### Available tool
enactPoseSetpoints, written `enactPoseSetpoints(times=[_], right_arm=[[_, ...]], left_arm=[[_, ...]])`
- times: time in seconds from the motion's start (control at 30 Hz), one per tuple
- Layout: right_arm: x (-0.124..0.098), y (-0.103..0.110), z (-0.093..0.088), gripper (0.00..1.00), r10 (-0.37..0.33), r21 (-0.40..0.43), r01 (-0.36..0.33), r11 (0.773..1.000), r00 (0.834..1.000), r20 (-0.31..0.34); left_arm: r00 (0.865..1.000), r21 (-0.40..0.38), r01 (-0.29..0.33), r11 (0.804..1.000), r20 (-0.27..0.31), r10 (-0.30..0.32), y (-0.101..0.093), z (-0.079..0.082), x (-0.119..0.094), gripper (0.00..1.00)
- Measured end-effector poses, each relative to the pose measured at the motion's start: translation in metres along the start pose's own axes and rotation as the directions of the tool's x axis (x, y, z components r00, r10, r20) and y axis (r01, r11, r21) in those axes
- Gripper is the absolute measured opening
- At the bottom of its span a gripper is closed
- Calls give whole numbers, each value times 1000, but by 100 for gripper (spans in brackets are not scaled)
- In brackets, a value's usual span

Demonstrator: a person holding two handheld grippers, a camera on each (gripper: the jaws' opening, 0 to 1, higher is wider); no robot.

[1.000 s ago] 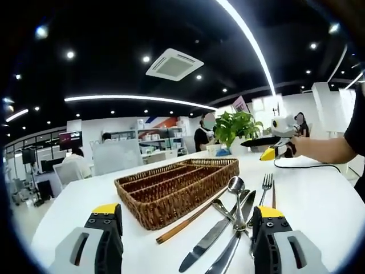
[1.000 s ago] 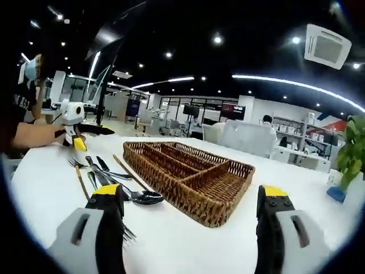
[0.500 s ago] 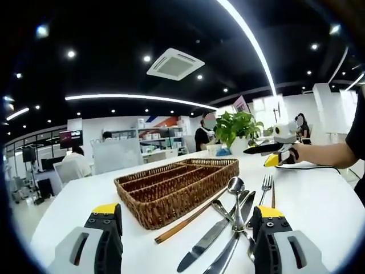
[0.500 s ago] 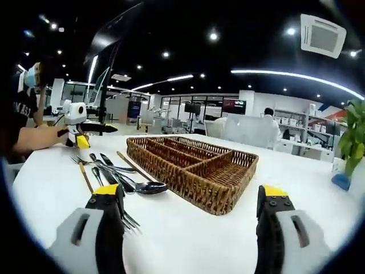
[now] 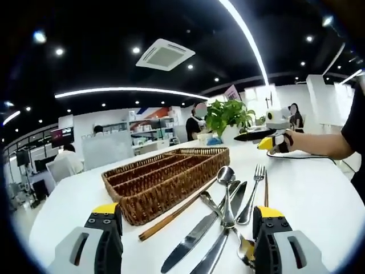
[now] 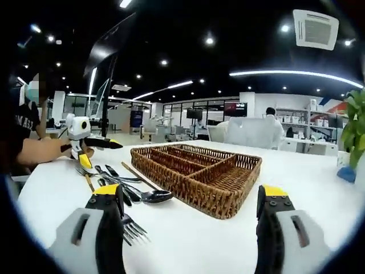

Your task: Arrange the knives, forks, and spoons in their matching storage slots by inserting each utensil handle-first until every utensil is classified and aligned in the correct compartment

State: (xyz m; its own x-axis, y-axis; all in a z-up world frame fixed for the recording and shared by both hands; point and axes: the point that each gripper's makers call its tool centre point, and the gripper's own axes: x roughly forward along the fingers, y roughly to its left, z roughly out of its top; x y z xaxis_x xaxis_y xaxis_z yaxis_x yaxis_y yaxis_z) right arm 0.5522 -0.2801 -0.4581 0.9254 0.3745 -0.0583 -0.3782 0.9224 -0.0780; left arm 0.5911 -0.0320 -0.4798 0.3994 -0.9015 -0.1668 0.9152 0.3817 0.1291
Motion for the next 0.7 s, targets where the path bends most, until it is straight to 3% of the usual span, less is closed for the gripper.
enactPoseSetpoints(times=[0.17,0.43,0.5,0.53,0.7], right_arm=[[-2,-3,4,100,-12,-18,13,1000,1000,15],[-1,-3,0,100,-8,-16,8,1000,1000,7],[-2,-4,0,100,-11,-21,12,1000,1000,6],[-2,-5,1,100,-13,-23,13,1000,1000,10],[-3,-7,3,100,-17,-24,18,1000,1000,23]], left_arm=[[997,32,43,999,-64,-41,-7,8,11,100],[993,57,110,992,-60,-107,-13,51,37,99],[978,50,176,983,-120,-169,-25,45,45,99],[977,64,180,982,-126,-171,-26,45,48,99],[974,24,204,979,-106,-200,-33,44,63,96]])
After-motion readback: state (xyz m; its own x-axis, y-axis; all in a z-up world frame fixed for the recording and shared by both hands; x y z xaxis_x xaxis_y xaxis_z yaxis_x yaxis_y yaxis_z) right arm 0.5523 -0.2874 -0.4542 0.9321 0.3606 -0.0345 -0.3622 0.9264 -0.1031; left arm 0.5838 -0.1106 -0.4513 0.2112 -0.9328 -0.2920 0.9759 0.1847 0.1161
